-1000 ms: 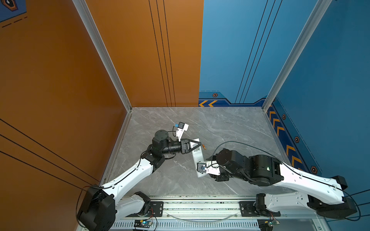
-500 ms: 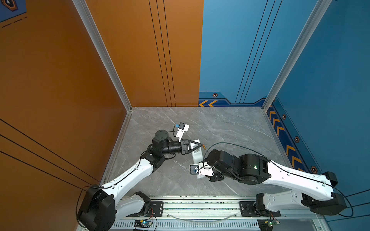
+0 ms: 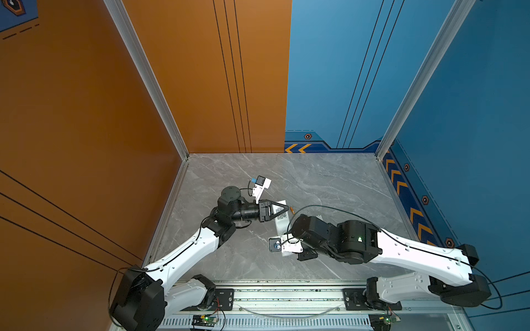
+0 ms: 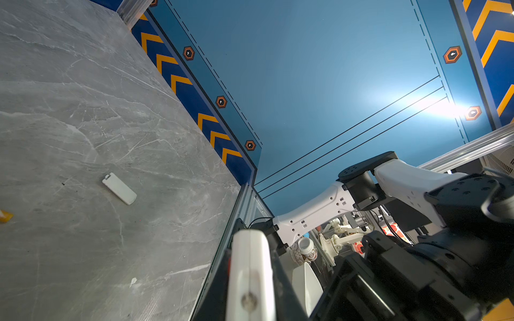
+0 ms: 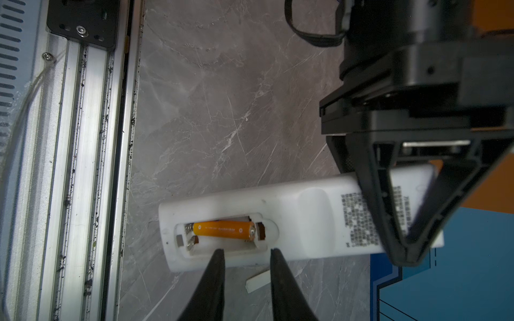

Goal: Load the batteries into the remote control
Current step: 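Swing the right gripper over the remote's battery compartment, then press the seated battery down into the compartment with the right gripper fingertips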

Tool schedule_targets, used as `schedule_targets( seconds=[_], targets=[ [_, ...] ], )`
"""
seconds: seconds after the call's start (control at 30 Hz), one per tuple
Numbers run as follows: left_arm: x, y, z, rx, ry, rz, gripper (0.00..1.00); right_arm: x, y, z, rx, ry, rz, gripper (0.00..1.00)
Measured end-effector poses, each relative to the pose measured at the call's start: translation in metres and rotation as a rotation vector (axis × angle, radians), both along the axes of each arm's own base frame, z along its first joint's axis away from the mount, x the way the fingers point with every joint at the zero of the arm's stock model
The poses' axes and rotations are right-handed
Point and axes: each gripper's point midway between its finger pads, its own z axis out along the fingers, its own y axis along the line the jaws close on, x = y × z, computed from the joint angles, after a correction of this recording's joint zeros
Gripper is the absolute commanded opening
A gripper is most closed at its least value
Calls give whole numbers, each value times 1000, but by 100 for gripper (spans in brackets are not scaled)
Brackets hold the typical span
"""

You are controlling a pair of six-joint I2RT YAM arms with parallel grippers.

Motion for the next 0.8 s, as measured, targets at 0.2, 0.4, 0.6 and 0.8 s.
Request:
schedule_targets(
  seconds=[0.2,0.4,0.6,0.8],
  targets=[
    [0,0,0,0,-3,0,0,1,1,-3,-10,0,-2,24],
    [-2,1,3,-5,-12,-1,0,1,2,-4,-15,-1,-3,22],
    [-2,1,3,-5,-12,-1,0,3,3,-8,-29,-4,-9,20],
    [-3,1,3,-5,-12,-4,0,3,3,-8,-30,-4,-9,19]
  ],
)
